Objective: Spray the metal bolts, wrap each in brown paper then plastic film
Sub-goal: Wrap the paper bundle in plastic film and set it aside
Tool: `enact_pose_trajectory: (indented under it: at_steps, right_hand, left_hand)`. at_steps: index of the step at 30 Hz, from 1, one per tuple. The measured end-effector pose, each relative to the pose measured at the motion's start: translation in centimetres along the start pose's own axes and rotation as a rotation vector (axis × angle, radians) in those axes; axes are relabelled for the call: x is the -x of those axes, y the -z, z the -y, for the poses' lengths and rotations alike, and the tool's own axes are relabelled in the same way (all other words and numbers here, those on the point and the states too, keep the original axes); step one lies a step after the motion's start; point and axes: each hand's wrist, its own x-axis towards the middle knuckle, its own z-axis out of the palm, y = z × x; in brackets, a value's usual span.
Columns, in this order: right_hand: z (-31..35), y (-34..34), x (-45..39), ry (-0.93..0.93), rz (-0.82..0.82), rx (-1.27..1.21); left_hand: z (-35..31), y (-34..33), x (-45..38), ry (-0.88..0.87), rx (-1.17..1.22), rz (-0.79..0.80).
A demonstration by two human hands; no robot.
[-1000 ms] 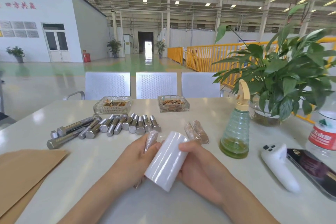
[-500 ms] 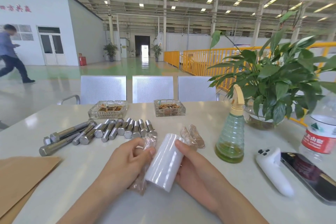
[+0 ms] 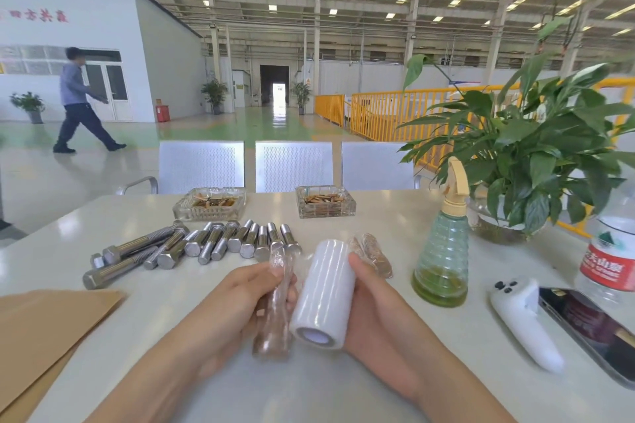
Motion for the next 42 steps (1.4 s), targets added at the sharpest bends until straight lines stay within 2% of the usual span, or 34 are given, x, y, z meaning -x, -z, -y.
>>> enact_pose_trajectory:
  at_steps: [2,4,10,14,18,21,23,25,28,30,34,37,42]
  right_hand:
    - [0.2,0.0,0.0,-0.004,-0.016,-0.024]
    - [0.4,0.0,0.2,-0.005,-0.028,-0.008]
    - [0.0,-0.8,0.6,0.021,0.068,0.030]
    - [-0.6,-0.9,0.4,0.008,0.151,0.092]
    - [-0.4,-0.4,0.6,0.015,0.109,0.092]
    - [-0.7,-0.5,0.3,0.013,0.090,0.149]
    - [-1.0,-0.4,0.1,0.020,0.083,0.191]
    - [-1.0,-0.3,0.0,0.025,0.089,0.202]
    - [-0.8,0.0,0.1,0.021,0.056,0.174]
    - [-0.3,0.0,0.4,0.028,0.054,0.127]
    - [0.3,0.5,0.7,0.034,0.021,0.037]
    - [0.1,0.9,0.5,0.009,0.016,0.037]
    - [-0.1,1.1,-0.5,-0.041,0.082,0.004]
  left_hand:
    - [0.4,0.7,0.2,-0.055,-0.032,0.060]
    - [0.5,0.5,0.0,-0.071,-0.037,0.040]
    - [-0.2,-0.8,0.5,-0.166,-0.132,-0.170]
    - [0.4,-1.7,0.3,-0.191,-0.203,-0.208]
    - [0.2,-1.8,0.4,-0.175,-0.150,-0.223]
    - [0.4,-1.7,0.5,-0.196,-0.228,-0.245]
    - [0.3,-1.8,0.4,-0.156,-0.300,-0.229]
    - [0.4,-1.7,0.5,-0.093,-0.271,-0.170]
    - [0.7,-1.1,-0.3,0.026,0.155,-0.030]
    - [-0.1,-0.5,-0.7,0.130,0.283,0.037]
    - [-0.4,1.2,0.3,0.050,0.141,0.129]
    - [-0.7,1.0,0.4,0.019,0.049,0.063]
    - [-0.9,0.8,0.5,0.072,0.095,0.027]
